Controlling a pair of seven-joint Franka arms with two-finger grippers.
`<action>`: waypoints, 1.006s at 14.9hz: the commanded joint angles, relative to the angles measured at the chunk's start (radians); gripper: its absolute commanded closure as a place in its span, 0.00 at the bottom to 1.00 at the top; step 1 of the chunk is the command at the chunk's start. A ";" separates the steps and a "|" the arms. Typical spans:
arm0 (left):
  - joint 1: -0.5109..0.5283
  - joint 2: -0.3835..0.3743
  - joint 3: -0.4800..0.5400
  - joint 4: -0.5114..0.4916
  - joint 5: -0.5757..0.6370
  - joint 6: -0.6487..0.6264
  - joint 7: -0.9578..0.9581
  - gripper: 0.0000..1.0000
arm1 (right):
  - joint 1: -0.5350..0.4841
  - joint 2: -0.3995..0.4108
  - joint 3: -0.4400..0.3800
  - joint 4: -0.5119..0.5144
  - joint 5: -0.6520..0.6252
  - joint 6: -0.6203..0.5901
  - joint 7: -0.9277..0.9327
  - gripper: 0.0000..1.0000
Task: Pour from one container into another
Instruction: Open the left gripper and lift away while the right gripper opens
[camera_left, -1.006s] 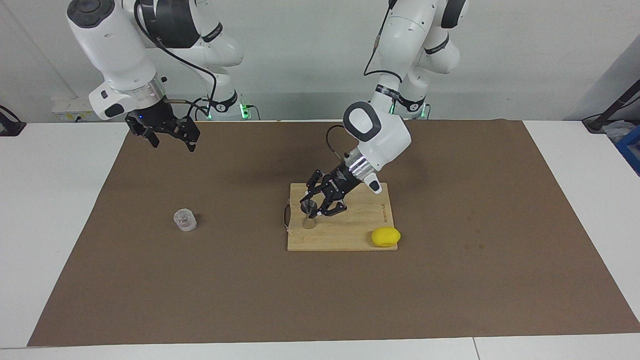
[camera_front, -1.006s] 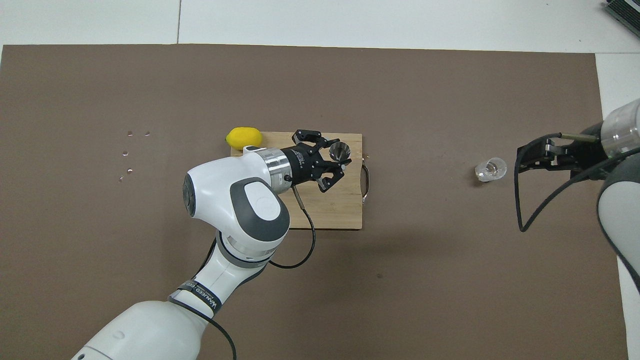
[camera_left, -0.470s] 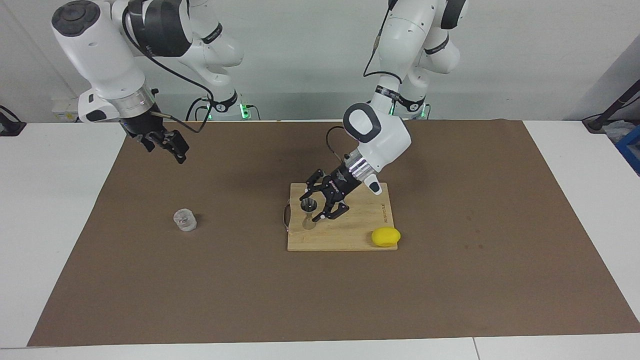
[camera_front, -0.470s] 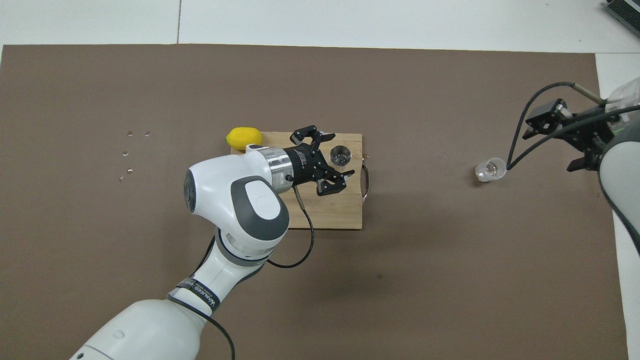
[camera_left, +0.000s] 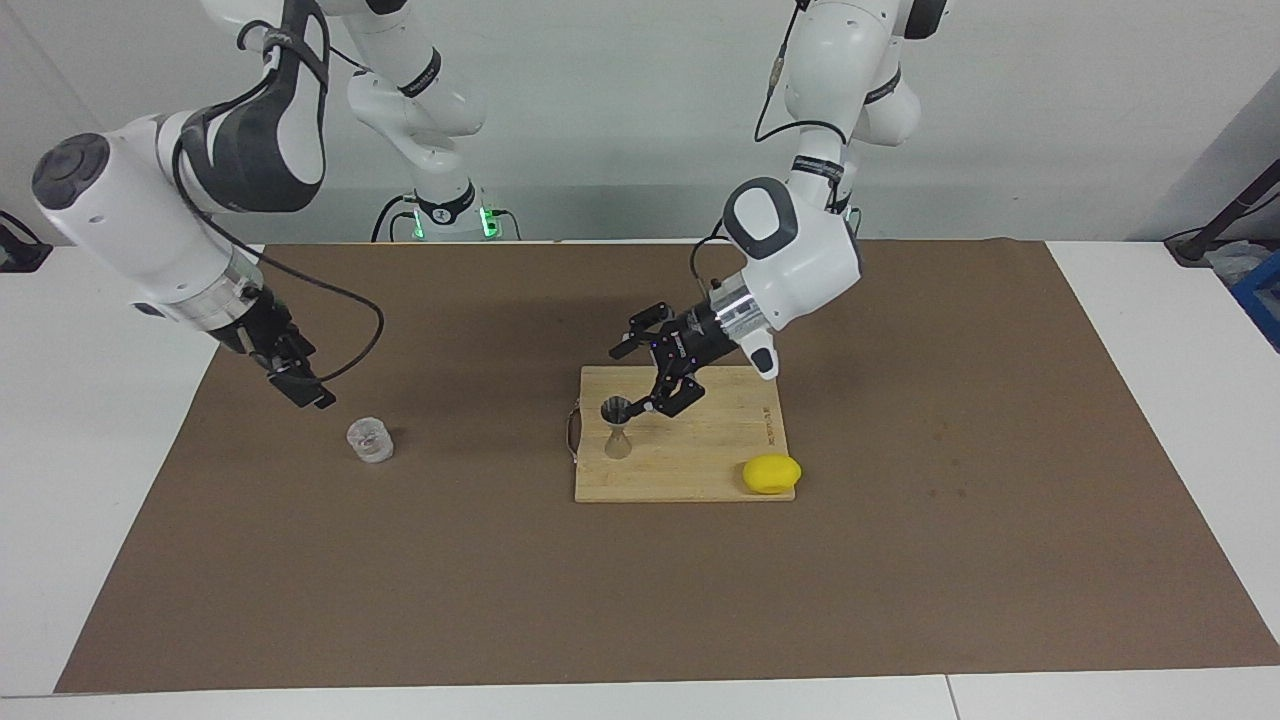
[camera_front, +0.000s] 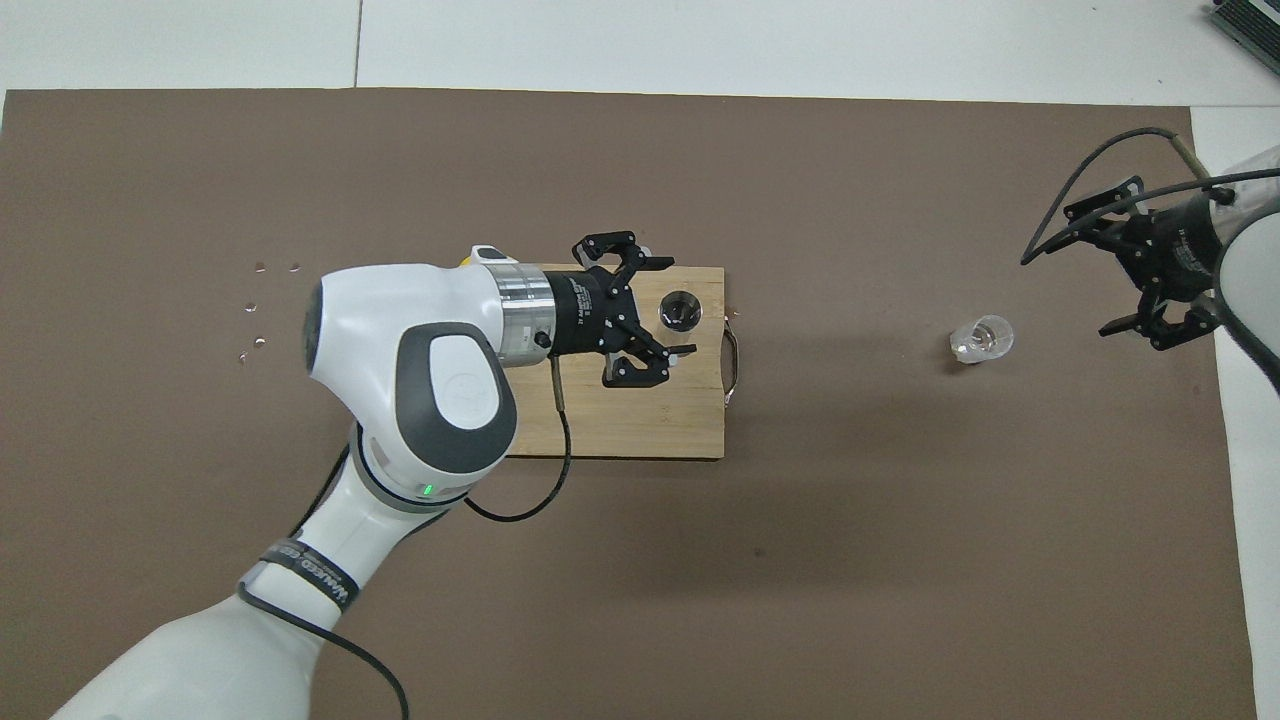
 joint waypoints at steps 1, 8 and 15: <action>0.085 -0.070 -0.003 -0.037 0.160 -0.061 -0.006 0.00 | -0.020 0.063 0.008 0.008 0.039 0.042 0.054 0.00; 0.176 -0.113 0.025 0.009 0.672 -0.011 -0.002 0.00 | -0.071 0.167 0.011 -0.049 0.108 0.166 0.045 0.00; 0.279 -0.205 0.026 -0.014 1.100 -0.003 0.010 0.00 | -0.137 0.271 0.010 -0.045 0.245 0.169 -0.052 0.00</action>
